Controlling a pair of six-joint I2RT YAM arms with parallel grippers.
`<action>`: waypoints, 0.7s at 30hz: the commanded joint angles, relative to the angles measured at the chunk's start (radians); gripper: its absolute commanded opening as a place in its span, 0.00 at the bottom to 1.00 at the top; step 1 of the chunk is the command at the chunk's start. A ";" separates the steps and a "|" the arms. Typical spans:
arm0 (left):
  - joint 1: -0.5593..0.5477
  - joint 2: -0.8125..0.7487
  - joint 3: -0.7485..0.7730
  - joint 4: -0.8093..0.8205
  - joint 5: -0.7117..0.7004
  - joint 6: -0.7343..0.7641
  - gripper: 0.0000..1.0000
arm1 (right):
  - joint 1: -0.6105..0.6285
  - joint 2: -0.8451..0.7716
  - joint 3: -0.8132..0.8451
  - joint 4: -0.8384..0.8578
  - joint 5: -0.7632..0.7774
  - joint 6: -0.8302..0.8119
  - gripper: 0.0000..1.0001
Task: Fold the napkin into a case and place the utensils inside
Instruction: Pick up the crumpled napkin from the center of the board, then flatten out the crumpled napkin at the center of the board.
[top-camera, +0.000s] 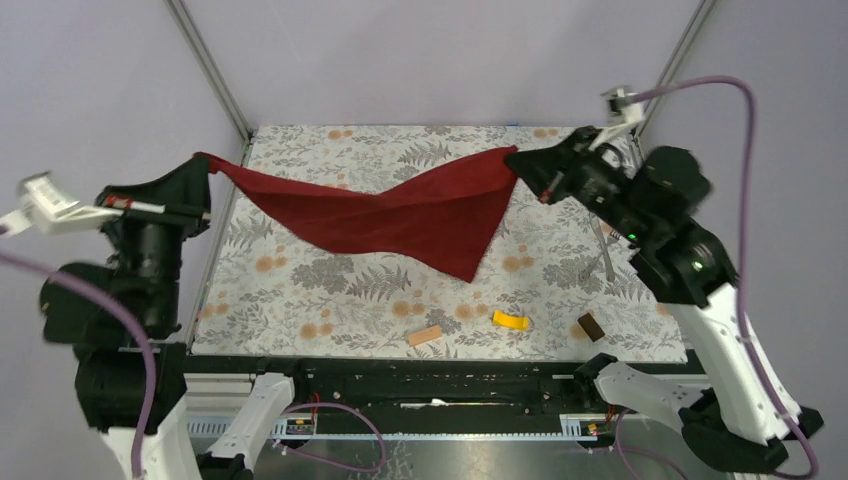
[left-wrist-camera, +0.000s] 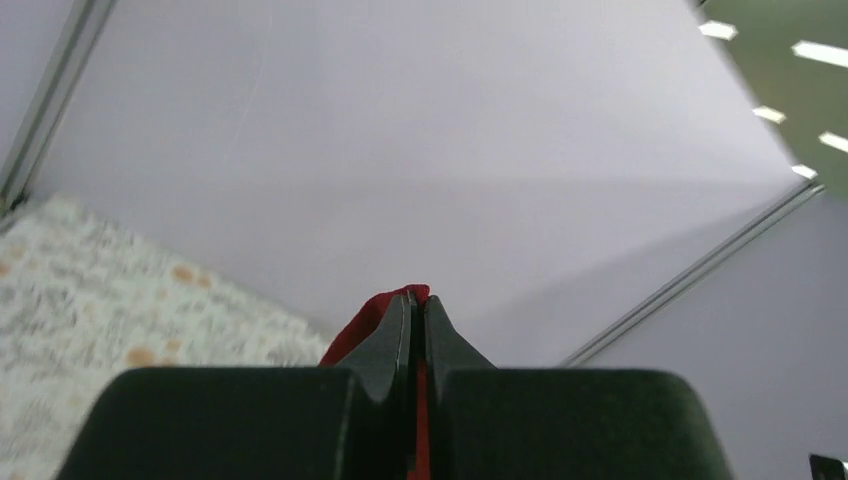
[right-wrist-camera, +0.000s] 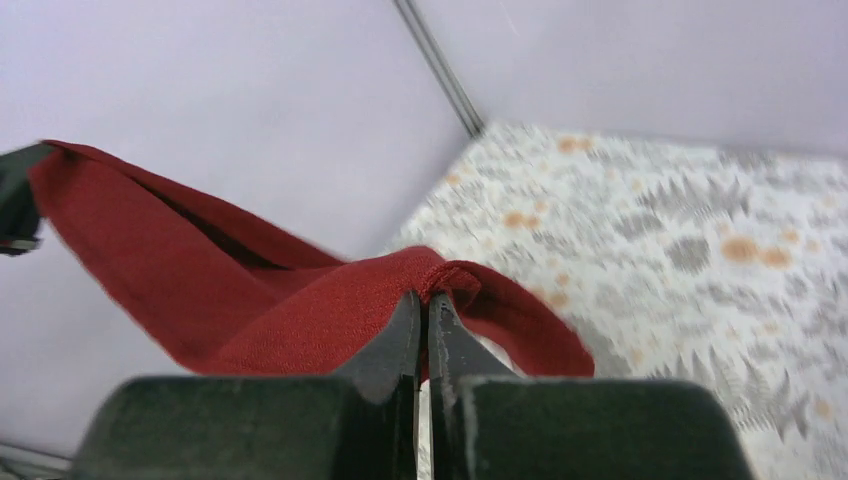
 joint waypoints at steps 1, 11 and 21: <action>0.001 0.030 0.030 0.027 -0.063 0.027 0.00 | 0.010 -0.015 0.036 0.100 -0.051 0.019 0.00; 0.002 0.327 -0.042 0.228 -0.284 0.102 0.00 | -0.026 0.389 0.249 0.130 0.143 -0.015 0.00; 0.092 0.824 -0.024 0.439 -0.236 0.086 0.00 | -0.170 0.932 0.490 0.247 0.059 -0.024 0.00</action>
